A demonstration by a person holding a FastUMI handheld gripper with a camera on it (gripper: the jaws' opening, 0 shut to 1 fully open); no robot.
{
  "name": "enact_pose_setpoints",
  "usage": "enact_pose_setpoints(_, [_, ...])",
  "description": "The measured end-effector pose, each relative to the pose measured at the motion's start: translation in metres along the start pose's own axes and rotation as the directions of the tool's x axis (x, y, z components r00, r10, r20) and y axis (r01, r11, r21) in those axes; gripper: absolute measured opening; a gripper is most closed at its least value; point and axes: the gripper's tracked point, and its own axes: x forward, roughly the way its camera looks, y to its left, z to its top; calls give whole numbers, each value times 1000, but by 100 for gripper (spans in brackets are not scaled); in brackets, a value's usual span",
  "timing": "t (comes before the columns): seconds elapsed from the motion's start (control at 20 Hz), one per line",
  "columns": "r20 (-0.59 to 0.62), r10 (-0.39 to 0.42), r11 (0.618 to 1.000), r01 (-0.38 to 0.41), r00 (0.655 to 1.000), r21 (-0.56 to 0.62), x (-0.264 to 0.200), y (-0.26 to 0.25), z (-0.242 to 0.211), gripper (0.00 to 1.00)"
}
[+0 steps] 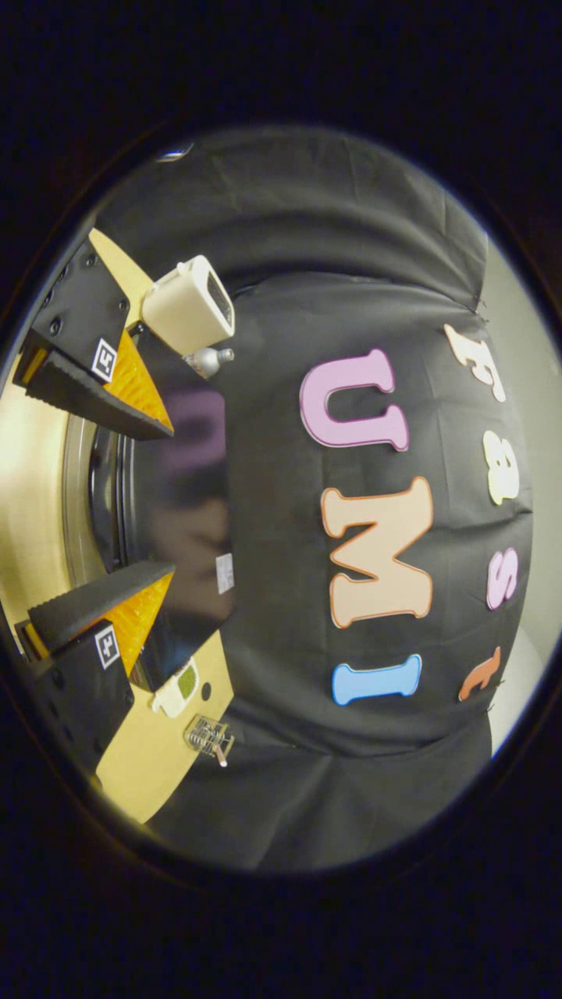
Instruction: Open the toaster oven, put the food inside, and close the toaster oven door.
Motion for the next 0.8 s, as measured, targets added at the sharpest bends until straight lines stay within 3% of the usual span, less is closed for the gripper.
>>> enact_pose_setpoints(0.25, [-16, 2, 999, -3, 1000, -48, 8, 8, -17, 97])
enact_pose_setpoints(0.4, [-4, -3, 1000, 3, 1000, -20, 11, 7, -18, 97])
enact_pose_setpoints(0.8, [56, -20, 1000, 20, 998, -12, -24, 8, -30, 97])
